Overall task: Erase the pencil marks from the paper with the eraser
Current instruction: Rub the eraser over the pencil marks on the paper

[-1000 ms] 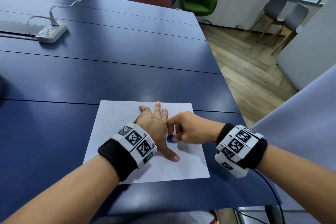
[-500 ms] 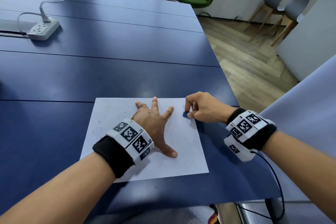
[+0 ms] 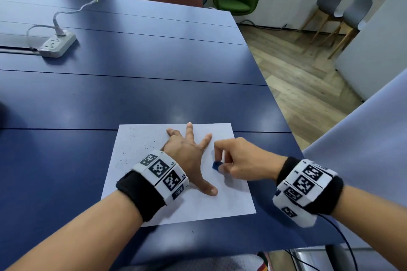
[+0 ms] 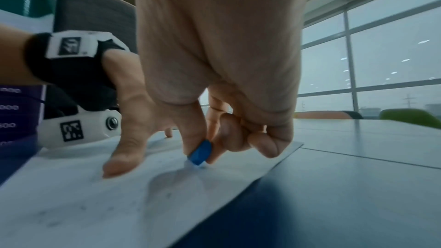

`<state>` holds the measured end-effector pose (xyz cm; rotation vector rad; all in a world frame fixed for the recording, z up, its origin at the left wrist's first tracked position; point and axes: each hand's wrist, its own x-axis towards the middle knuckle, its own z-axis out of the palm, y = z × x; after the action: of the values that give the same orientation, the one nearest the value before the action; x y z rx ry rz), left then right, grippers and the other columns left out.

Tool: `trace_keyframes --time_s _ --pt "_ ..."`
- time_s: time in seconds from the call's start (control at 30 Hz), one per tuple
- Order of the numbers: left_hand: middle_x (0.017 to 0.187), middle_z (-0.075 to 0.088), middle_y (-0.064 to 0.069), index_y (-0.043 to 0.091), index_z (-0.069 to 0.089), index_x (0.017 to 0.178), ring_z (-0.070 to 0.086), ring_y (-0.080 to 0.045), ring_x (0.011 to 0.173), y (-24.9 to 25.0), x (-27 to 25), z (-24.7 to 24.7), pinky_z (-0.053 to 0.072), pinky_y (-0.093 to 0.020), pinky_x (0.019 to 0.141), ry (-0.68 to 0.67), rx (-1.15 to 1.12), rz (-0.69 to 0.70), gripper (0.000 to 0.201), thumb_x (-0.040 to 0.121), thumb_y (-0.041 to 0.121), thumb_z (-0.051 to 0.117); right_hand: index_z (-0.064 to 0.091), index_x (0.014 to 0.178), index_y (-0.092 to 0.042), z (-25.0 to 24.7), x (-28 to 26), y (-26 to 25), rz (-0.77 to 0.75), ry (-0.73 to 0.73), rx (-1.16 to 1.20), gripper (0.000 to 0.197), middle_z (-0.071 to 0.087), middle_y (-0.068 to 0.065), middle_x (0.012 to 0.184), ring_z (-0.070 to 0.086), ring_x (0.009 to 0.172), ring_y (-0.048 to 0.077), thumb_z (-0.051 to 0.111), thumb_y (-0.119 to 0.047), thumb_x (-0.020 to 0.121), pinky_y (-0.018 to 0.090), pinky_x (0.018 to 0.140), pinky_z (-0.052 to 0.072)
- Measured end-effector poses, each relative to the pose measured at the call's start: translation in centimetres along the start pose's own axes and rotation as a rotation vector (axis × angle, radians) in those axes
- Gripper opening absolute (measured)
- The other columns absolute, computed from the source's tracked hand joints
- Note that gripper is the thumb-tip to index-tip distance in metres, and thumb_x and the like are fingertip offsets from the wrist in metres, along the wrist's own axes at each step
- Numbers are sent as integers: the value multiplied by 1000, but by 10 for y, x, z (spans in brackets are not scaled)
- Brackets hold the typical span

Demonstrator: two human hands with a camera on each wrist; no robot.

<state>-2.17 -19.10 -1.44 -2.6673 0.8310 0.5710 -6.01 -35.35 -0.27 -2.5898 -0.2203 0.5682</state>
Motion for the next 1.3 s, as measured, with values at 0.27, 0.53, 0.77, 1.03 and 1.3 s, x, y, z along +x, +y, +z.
trace_keyframes --time_s 0.27,0.53,0.77,1.03,1.3 --pt "160 -3 -25 -2 -5 151 24 -46 138 -1 -10 -4 25 -49 112 48 52 -8 149 53 96 49 55 87 -16 4 12 -13 7 40 12 12 55 -10 70 54 63 9 67 -19 86 24 58 44" --pt "160 -4 -23 -4 -4 151 22 -48 138 -2 -13 -6 26 -46 113 30 35 -23 150 52 96 49 56 90 -11 -17 42 -5 94 222 -58 8 59 1 86 59 81 22 62 -17 88 27 64 46" --pt "161 -4 -22 -4 -4 151 21 -44 140 0 -15 -8 25 -45 113 31 46 -24 148 55 95 50 58 94 -11 -27 52 -2 152 241 -60 12 64 7 97 58 84 23 62 -21 89 32 70 50" --pt "160 -2 -23 -4 0 151 19 -43 141 1 -16 -8 23 -48 114 34 52 -5 144 57 93 50 57 86 -13 -12 24 -12 13 120 -45 10 54 -9 73 57 70 18 66 -19 87 28 65 50" --pt "160 -5 -24 -6 -5 151 17 -46 142 1 -12 -5 23 -48 114 33 42 -14 147 58 93 50 58 84 -16 4 -2 -11 -49 8 -2 9 54 -10 62 50 54 6 68 -15 84 19 53 42"
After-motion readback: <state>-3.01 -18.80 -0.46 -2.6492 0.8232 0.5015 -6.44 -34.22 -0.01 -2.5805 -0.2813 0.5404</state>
